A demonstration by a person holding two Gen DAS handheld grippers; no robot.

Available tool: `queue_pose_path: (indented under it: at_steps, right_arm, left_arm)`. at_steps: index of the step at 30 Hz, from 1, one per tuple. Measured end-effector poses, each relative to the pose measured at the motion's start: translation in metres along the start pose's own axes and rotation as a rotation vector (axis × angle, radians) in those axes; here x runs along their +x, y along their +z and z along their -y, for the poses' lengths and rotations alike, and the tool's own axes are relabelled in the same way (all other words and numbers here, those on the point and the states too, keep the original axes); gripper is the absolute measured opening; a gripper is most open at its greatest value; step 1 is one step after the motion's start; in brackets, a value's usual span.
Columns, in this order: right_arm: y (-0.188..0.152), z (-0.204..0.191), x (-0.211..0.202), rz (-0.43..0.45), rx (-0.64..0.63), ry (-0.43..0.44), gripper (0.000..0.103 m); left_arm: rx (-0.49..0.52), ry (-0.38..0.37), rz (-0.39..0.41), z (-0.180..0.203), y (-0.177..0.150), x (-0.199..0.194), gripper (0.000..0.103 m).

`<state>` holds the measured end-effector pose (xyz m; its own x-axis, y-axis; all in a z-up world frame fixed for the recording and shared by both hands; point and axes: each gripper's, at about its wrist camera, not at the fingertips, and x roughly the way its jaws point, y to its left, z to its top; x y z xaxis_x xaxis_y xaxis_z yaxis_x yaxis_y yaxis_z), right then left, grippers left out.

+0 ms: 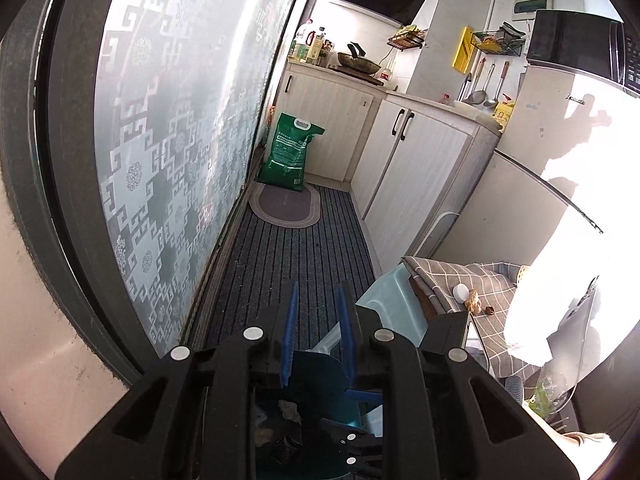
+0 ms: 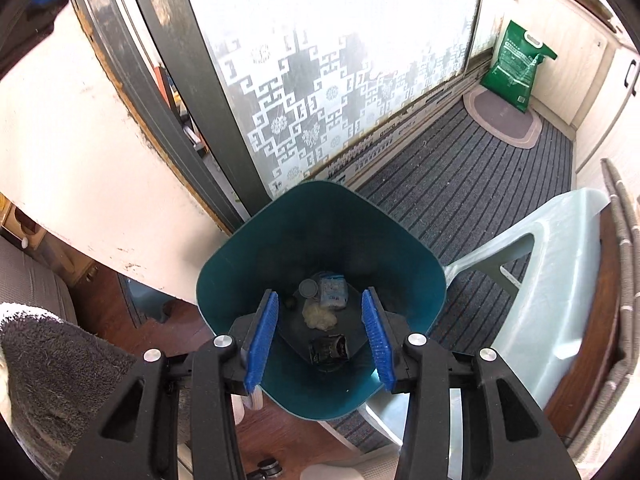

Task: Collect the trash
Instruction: 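Move both tools back to the cushion toward the ginger root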

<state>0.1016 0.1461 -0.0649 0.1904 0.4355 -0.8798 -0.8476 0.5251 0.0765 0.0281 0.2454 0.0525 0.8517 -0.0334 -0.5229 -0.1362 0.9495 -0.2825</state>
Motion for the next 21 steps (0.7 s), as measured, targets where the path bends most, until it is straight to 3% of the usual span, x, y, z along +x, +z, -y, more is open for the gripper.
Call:
queue_pose_path:
  at_steps: [11,21]
  right_arm:
    - [-0.005,0.046,-0.098,0.258,0.088,-0.072,0.044]
    - [-0.039,0.121,-0.132,0.298,0.176,-0.211,0.049]
  left_arm:
    - [0.020,-0.037,0.006,0.035,0.003,0.012,0.028]
    - [0.074,-0.096,-0.033,0.085,-0.004,0.038,0.034]
